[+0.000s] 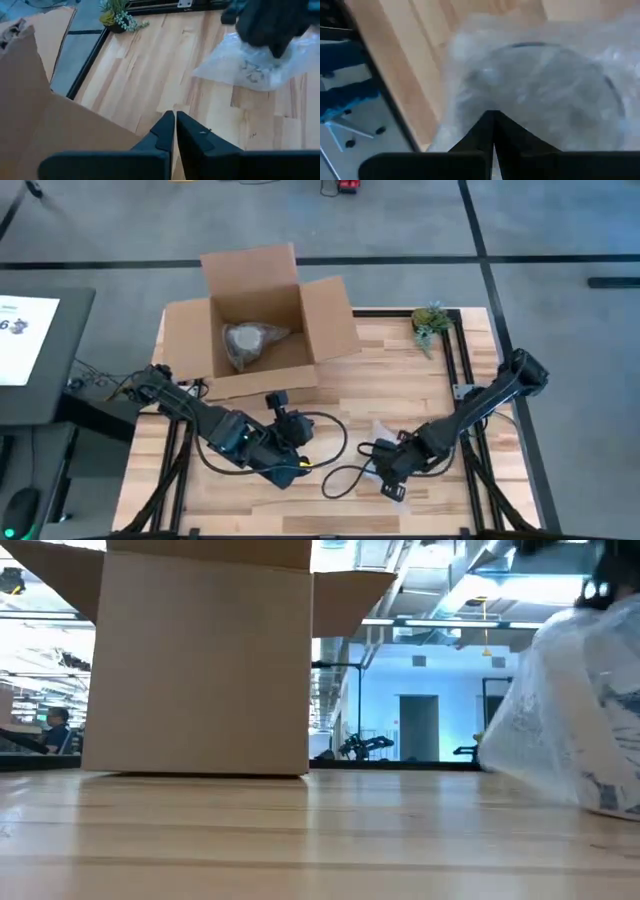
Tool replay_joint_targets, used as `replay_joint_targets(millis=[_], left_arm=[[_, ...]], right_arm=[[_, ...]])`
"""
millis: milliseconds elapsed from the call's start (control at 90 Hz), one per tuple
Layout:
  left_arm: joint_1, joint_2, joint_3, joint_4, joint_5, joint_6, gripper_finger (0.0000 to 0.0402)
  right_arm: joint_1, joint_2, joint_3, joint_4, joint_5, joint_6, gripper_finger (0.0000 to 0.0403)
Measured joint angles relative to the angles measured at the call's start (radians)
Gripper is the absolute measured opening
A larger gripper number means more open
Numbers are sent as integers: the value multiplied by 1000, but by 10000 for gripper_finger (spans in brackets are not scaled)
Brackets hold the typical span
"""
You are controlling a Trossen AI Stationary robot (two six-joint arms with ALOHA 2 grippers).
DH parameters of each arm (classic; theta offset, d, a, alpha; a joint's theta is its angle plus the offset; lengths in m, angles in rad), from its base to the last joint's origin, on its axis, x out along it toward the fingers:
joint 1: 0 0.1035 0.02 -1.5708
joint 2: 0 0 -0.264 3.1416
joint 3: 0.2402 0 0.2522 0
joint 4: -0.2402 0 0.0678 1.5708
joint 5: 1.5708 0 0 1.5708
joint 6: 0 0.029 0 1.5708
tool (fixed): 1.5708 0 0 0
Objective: Wrap mug
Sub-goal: Wrap the blue patterned mug with the bubble wrap
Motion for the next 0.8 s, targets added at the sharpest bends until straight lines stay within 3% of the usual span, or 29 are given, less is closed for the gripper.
replay_joint_targets(millis=[278, 433, 589, 800], left_arm=[[-12, 0, 0, 11, 0, -1, 0], [-19, 0, 0, 29, 2, -9, 0], [-34, -21, -1, 73, 23, -10, 0], [-65, -75, -1, 123, 100, -80, 0]], right_arm=[[-63, 72, -8, -30, -30, -86, 0], [-71, 10, 79, -207, -10, -96, 0], [-62, -95, 132, -264, -1, -89, 0], [-56, -130, 127, -295, 157, -29, 0]])
